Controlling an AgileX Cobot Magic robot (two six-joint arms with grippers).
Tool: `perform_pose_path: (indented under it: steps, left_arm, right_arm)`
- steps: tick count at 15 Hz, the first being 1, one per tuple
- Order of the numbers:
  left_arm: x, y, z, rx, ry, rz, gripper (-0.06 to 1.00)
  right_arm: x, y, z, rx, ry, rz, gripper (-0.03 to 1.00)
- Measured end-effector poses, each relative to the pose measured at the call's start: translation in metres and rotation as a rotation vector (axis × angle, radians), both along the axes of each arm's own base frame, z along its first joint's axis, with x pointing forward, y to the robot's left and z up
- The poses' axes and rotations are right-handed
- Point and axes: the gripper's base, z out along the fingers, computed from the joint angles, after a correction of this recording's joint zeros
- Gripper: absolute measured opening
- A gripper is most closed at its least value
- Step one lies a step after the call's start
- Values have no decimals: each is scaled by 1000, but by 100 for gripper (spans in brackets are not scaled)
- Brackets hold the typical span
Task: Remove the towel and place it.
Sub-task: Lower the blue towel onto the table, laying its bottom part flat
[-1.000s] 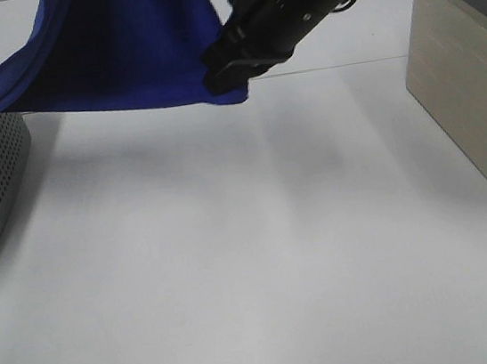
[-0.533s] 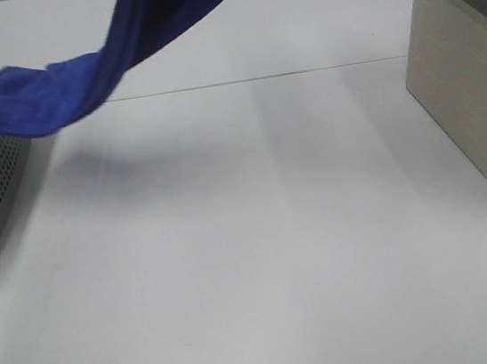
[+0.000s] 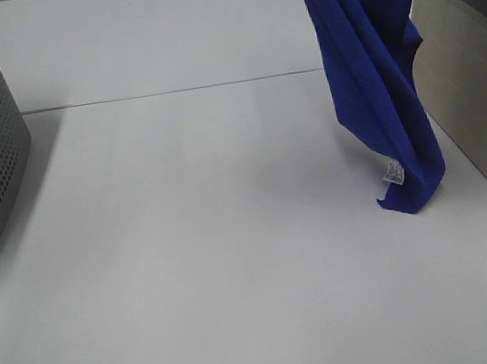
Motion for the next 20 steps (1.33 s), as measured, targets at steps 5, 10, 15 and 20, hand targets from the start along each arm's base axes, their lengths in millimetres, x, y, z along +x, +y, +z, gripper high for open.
perform_pose_path:
  steps: [5,10,15,20]
  left_arm:
    - [-6,14,-3,105,58,73,0]
    - [-6,20,1,78,54,116,0]
    - [70,29,-43,64,58,248,0]
    - [146,43,-69,-149,-200,272,0]
  right_arm:
    - [-9,-11,29,-22,-113,-37,2]
    - [-12,-13,48,3,-180,-47,2]
    - [57,20,10,36,-270,-2,2]
    - [138,67,-24,233,-590,89,2]
